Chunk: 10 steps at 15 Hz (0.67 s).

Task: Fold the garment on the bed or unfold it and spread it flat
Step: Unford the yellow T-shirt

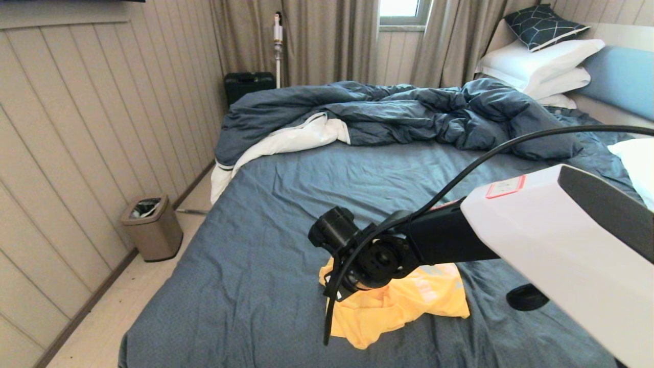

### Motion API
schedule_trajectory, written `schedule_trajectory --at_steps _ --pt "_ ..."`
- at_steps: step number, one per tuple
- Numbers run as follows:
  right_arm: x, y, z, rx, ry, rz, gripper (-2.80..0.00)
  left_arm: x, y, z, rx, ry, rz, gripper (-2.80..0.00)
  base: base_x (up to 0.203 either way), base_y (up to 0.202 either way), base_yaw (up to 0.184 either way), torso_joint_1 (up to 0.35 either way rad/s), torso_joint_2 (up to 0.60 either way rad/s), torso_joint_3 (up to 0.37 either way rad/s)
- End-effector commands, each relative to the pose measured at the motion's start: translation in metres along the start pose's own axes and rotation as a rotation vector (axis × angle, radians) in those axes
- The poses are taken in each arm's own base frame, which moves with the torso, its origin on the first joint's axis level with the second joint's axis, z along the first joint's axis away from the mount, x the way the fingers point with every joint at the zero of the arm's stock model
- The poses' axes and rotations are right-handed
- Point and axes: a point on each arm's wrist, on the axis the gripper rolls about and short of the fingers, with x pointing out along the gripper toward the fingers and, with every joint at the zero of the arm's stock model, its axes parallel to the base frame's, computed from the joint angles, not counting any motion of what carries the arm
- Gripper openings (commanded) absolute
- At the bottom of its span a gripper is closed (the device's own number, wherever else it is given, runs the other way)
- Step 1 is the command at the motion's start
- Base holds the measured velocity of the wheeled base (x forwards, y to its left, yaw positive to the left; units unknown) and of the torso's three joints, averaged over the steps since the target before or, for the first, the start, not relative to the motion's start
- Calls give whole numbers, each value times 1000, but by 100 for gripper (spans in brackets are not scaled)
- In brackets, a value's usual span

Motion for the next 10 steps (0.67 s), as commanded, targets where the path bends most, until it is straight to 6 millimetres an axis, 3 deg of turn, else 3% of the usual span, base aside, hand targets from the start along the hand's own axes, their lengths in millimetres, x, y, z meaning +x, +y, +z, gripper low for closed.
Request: schedule_trajectory --at_steps 1,10 --pt "-1 -1 0 1 0 -3 -280 0 0 0 0 2 1 -280 0 0 0 0 0 0" --pt "-4 -7 1 12 0 -11 -280 0 0 0 -1 -5 1 -280 0 0 0 0 0 0"
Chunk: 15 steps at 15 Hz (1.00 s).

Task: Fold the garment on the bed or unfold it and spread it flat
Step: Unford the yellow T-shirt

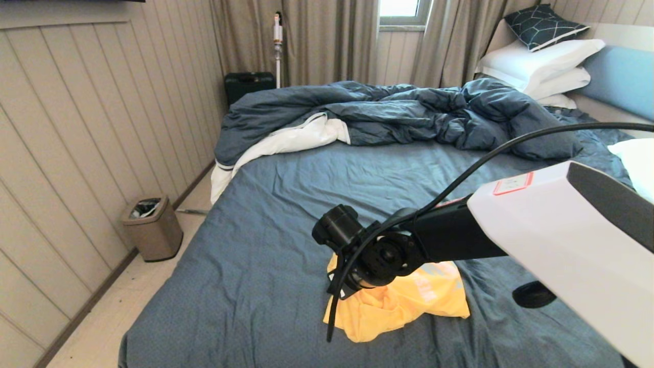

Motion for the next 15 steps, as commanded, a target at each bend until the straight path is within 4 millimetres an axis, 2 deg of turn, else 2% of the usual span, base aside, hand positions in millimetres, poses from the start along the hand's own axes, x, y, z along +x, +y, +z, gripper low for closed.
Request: schedule_trajectory --at_steps 1,4,5,7,8,11,13,15 --pt "-1 -2 1 6 -2 -5 -280 0 0 0 -1 -4 1 -280 0 0 0 0 0 0" --pt "1 -7 2 19 -3 -11 -280 0 0 0 -5 -2 11 -280 0 0 0 0 0 0" --pt "0 -10 3 25 -6 -14 -280 -3 1 9 -3 -20 18 -280 0 0 0 0 0 0" --pt "-9 -14 6 35 -25 -12 -280 -3 2 41 -26 -6 27 -280 0 0 0 0 0 0" --pt "-13 -17 7 40 -32 -12 -280 4 2 59 -44 43 26 -280 0 0 0 0 0 0" --pt "-18 -24 9 53 -39 -17 -280 56 1 100 -77 250 -58 -280 0 0 0 0 0 0" --pt "-14 -21 7 49 -33 -15 -280 102 -3 113 -98 369 -160 -280 0 0 0 0 0 0" --pt "-10 -17 7 42 -31 -5 -280 139 -11 117 -105 430 -270 -280 0 0 0 0 0 0"
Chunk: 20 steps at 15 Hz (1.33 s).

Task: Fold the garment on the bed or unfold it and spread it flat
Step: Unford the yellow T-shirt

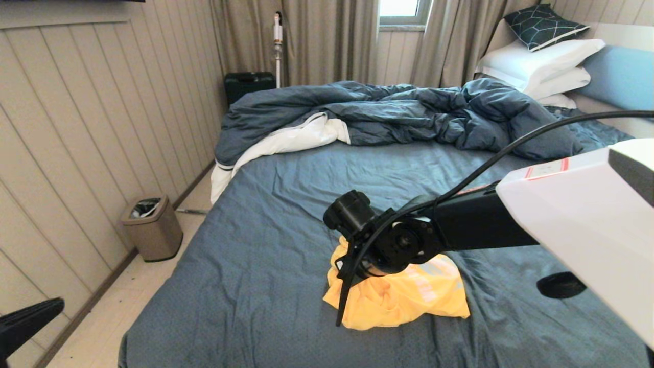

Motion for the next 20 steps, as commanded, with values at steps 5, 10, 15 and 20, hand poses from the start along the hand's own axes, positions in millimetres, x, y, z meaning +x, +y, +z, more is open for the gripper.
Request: schedule_trajectory --at_steps 5,10,15,20 --pt "11 12 -4 -32 18 7 0 67 -13 13 23 177 -217 -280 0 0 0 0 0 0" --pt "1 7 1 -15 -6 6 0 66 -18 12 36 182 -246 -280 0 0 0 0 0 0" --pt "-24 -3 35 69 -143 18 0 66 -19 15 30 171 -251 -280 0 0 0 0 0 0" --pt "14 12 38 84 -114 -13 0 79 -22 26 -5 168 -262 -280 0 0 0 0 0 0"
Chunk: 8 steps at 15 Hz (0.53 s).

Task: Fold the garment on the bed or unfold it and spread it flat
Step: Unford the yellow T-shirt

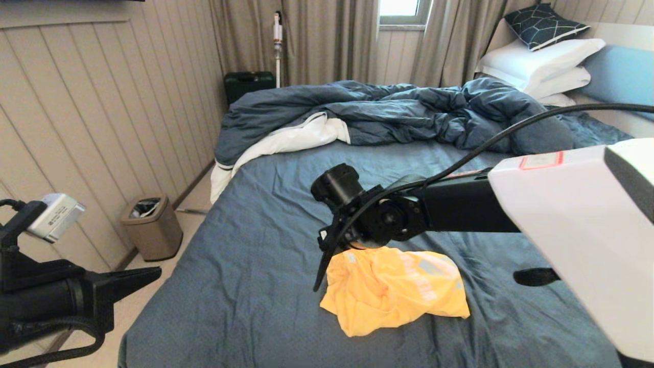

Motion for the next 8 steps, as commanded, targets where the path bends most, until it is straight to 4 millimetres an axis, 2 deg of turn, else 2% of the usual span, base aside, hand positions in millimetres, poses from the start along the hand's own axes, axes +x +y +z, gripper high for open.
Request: schedule_trajectory --at_steps 1,6,8 --pt "22 7 -10 -15 40 -13 0 11 0 2 2 21 -13 -280 0 0 0 0 0 0" --pt "43 -8 -11 14 61 -49 0 27 -9 3 27 41 -70 -280 0 0 0 0 0 0" --pt "45 -11 -11 19 66 -53 0 30 -9 1 26 57 -73 -280 0 0 0 0 0 0"
